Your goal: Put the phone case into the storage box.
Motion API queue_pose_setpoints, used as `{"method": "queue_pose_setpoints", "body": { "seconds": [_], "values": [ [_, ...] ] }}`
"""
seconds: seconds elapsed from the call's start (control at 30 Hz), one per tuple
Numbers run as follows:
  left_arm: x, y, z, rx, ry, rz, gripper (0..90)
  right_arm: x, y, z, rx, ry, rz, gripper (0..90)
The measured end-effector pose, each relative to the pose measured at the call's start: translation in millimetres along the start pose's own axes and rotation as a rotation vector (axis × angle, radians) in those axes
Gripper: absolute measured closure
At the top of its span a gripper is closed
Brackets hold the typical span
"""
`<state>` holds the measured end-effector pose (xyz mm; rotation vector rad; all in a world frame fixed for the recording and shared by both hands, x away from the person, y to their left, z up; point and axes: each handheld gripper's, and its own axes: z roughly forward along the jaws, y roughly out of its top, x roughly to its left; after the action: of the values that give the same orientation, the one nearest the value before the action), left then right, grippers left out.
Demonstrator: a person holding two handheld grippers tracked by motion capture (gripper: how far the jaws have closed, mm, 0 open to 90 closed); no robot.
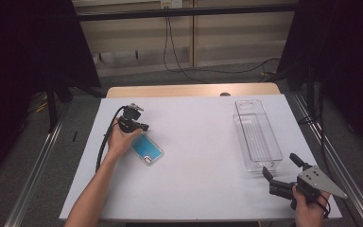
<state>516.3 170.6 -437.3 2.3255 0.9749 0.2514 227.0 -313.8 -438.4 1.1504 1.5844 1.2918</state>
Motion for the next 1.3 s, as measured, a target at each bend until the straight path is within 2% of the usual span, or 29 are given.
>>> {"method": "queue_pose_setpoints", "body": {
  "seconds": [0.1,0.2,0.43,0.53,0.7,0.87,0.97,1.1,1.13,1.3],
  "values": [
    [-1.0,-1.7,3.0,0.009,0.009,0.007,90.0,0.1,-0.1,-0.4,0.001,-0.002,0.0,0.0],
    [-1.1,-3.7,3.2,-0.005,0.01,-0.003,90.0,0.4,-0.2,-0.5,0.002,-0.002,0.001,0.0],
    [-3.2,-6.1,3.1,-0.004,0.021,0.008,90.0,0.5,-0.2,-1.0,0.001,-0.001,0.0,0.0],
    [-1.4,-7.5,3.0,-0.009,0.007,-0.003,90.0,0.1,-0.5,-1.7,0.002,-0.002,-0.001,0.0],
    [-4.0,-7.1,3.2,-0.005,0.023,0.019,90.0,0.2,-0.7,-3.0,0.0,-0.007,0.002,0.0],
    [-3.1,-9.8,2.7,-0.018,0.018,0.008,90.0,-0.1,-0.9,-4.2,0.001,-0.011,0.002,0.0],
    [-6.6,-10.6,2.2,-0.017,0.038,0.017,90.0,-0.1,-1.0,-4.0,0.002,-0.011,0.001,0.0],
    [-5.1,-12.0,1.5,-0.021,0.027,0.005,90.0,-0.2,-0.9,-4.4,0.001,-0.009,0.001,0.0],
    [-3.5,-13.8,0.7,-0.026,0.01,-0.005,90.0,-0.3,-0.9,-4.6,0.0,-0.009,0.001,0.0],
    [-4.5,-16.5,-0.9,-0.031,0.013,-0.002,90.0,-0.2,-0.9,-4.0,0.001,-0.011,0.001,0.0]
  ]
}}
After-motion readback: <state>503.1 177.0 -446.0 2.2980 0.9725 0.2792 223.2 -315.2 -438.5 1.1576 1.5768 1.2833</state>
